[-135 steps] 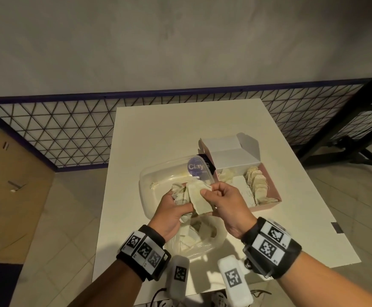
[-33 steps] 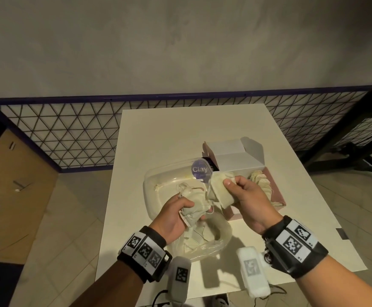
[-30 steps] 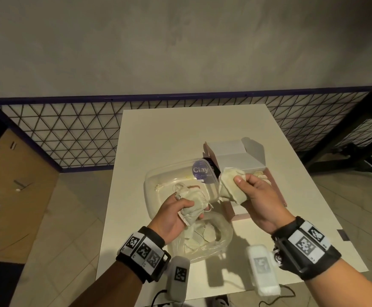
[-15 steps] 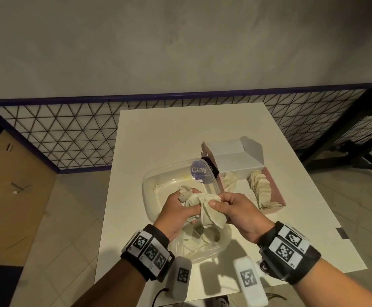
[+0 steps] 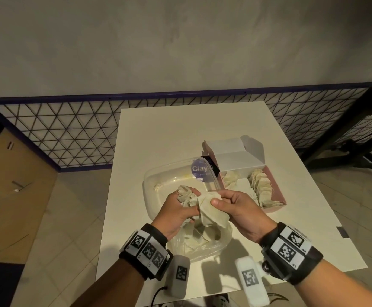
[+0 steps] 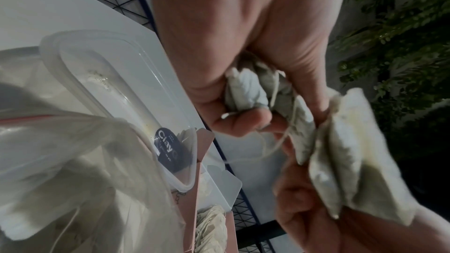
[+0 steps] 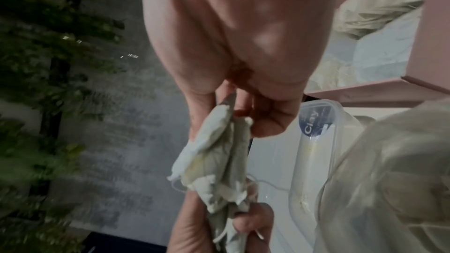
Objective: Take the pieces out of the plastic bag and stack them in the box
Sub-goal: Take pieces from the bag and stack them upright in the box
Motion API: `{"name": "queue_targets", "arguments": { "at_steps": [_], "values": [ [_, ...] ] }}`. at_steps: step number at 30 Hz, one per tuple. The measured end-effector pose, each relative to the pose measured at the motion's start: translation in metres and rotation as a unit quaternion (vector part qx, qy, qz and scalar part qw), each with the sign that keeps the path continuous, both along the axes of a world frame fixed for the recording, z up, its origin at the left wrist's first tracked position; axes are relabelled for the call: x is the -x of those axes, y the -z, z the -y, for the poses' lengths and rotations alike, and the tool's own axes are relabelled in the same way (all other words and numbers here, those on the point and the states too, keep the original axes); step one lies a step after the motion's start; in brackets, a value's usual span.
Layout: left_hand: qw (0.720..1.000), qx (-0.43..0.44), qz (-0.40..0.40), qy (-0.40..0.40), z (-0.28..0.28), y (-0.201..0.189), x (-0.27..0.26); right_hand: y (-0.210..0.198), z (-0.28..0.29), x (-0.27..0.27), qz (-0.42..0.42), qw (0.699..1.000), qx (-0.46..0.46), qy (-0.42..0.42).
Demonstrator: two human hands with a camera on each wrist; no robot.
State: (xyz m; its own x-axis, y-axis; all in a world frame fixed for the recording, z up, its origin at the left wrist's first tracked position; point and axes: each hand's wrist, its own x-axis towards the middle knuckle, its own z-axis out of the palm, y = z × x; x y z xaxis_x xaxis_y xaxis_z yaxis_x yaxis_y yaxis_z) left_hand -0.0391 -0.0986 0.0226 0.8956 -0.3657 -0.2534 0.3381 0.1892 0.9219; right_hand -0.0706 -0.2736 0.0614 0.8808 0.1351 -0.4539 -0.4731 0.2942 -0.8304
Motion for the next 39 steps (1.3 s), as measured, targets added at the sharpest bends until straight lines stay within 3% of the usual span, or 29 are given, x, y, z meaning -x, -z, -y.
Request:
{"name": "queue_targets", "arguments": {
  "at_steps": [7,11,16,22,24,28,35,39],
  "values": [
    [1.0,0.019,-0.021,0.004,-0.004,-0.002,0.003,0.0,-0.001,0.0,0.015,0.995,0.102,0.013],
    [1.0,-0.005,-0.018,0.018,-0.007,-0.003,0.005,-0.001,0.001,0.001,0.013,0.995,0.098,0.029],
    [0.999,-0.033,0.006,-0.005,-0.005,0.0,0.011,-0.005,0.001,0.003,-0.025,0.996,0.03,0.08],
    [0.997,-0.013,-0.007,-0.077,-0.008,0.003,0.01,-0.001,0.007,0.007,0.004,0.989,0.08,0.128],
    [0.996,0.002,-0.017,-0.089,-0.009,0.005,0.009,-0.005,0.007,0.009,0.02,0.992,0.071,0.103],
    [0.998,0.019,-0.017,-0.061,-0.006,0.005,0.01,-0.013,-0.003,0.012,0.036,0.999,0.031,0.011],
    [0.996,0.076,-0.043,-0.032,0.001,0.006,0.015,-0.002,-0.01,0.009,0.013,0.992,0.056,0.113],
    [0.994,0.093,-0.061,-0.017,0.002,0.002,0.019,0.001,-0.01,0.011,-0.033,0.995,0.02,0.095]
  ]
}}
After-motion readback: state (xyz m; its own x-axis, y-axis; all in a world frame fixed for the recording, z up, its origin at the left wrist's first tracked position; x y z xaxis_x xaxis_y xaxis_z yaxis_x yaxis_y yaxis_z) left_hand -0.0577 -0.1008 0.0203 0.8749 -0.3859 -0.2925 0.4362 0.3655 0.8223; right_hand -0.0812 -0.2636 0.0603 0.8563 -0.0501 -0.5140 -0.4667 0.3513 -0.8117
